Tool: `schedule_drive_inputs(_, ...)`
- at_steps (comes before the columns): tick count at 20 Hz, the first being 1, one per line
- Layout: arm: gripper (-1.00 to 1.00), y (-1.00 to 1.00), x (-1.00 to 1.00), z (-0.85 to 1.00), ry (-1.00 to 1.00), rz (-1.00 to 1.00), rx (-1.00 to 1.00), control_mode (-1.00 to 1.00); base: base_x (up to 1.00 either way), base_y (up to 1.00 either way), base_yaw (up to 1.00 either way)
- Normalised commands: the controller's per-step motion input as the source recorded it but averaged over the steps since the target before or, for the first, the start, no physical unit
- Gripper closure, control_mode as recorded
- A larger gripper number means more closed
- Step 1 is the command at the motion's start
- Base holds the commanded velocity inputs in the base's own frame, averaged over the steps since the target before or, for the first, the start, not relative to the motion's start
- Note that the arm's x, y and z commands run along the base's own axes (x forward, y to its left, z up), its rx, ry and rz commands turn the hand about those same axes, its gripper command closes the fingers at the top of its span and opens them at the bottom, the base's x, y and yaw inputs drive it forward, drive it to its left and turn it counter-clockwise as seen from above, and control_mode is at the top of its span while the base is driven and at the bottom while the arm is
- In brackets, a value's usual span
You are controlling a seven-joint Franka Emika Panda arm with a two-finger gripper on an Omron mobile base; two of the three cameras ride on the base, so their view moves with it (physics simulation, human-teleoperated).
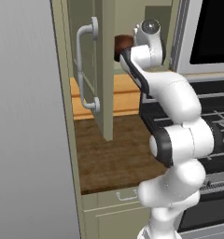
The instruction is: Pick up the bowls on the counter and stack them on top of one another in the open cabinet. Place the smaller bowl on top of the larger bowl.
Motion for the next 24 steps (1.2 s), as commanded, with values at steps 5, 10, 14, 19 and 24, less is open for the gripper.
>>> schedule_drive_inputs(5, -1.0, 0.0, -0.36, -0.02, -0.04, 0.0, 0.0, -1.0, 0.0, 0.0, 0.0)
schedule_drive_inputs(10, -1.0, 0.0, -1.0, -0.08, -0.21, -0.01, 0.0, -1.0, 0.0, 0.0, 0.0)
schedule_drive_inputs(14, -1.0, -0.06, -1.0, -0.76, -0.18, -0.01, 0.0, -1.0, 0.0, 0.0, 0.0)
schedule_drive_inputs(19, -1.0, -0.3, -1.0, -1.0, -0.05, 0.0, -0.09, -1.0, 0.0, 0.0, 0.0)
schedule_drive_inputs(24, -1.0, -0.48, -1.0, -1.0, 0.0, 0.0, -0.17, -1.0, 0.0, 0.0, 0.0)
